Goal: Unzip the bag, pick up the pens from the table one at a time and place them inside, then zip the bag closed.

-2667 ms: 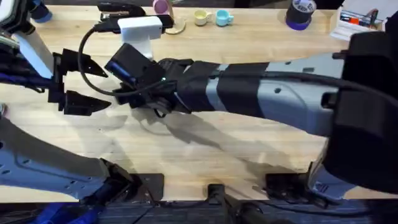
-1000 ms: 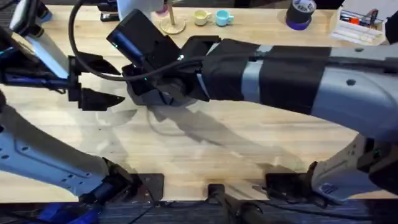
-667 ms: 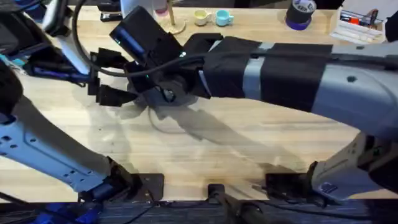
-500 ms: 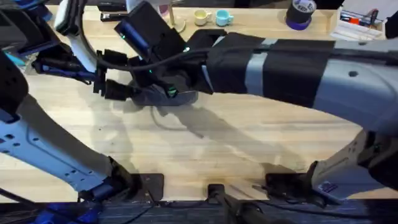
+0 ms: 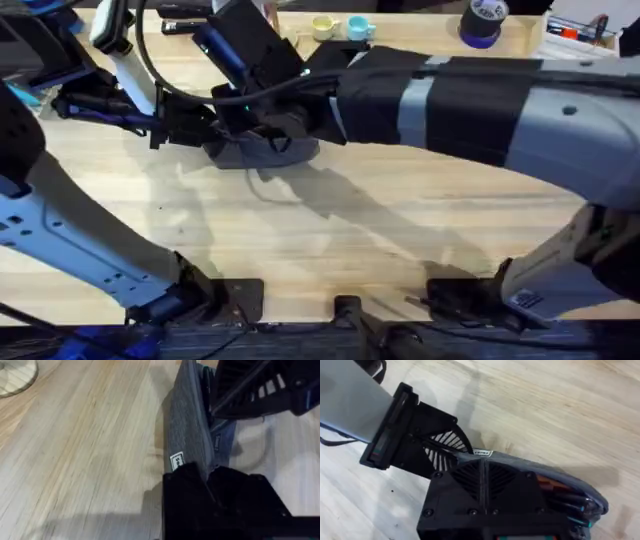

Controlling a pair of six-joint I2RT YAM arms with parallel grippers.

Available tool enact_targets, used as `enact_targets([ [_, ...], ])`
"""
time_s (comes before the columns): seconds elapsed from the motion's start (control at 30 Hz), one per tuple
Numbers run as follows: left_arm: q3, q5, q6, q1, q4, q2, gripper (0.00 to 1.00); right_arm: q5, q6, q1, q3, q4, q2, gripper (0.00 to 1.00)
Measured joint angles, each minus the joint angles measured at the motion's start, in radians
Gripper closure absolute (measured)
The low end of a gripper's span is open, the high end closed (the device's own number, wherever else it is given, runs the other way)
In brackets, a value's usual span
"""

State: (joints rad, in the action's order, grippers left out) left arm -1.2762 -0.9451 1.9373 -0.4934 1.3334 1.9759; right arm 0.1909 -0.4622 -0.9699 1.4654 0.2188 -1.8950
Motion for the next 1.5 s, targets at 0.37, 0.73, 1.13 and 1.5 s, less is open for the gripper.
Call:
enact_targets([
  [0.37,0.0,0.0,-0.001,0.0,0.0,0.0,0.956,0.0,0.0,0.007,0.0,0.0,0.0,0.974],
  [0.73,0.0,-0.005,-0.005,0.0,-0.003,0.0,0.008,0.0,0.004,0.007,0.0,0.0,0.0,0.974],
  [1.13,-0.001,0.052,-0.005,-0.005,0.052,0.0,0.006,0.001,0.097,-0.017,0.0,0.019,0.07,0.959],
  [1.5,-0.17,0.128,0.0,-0.061,0.194,0.0,0.005,0.0,0.123,-0.047,0.0,0.211,0.15,0.054],
])
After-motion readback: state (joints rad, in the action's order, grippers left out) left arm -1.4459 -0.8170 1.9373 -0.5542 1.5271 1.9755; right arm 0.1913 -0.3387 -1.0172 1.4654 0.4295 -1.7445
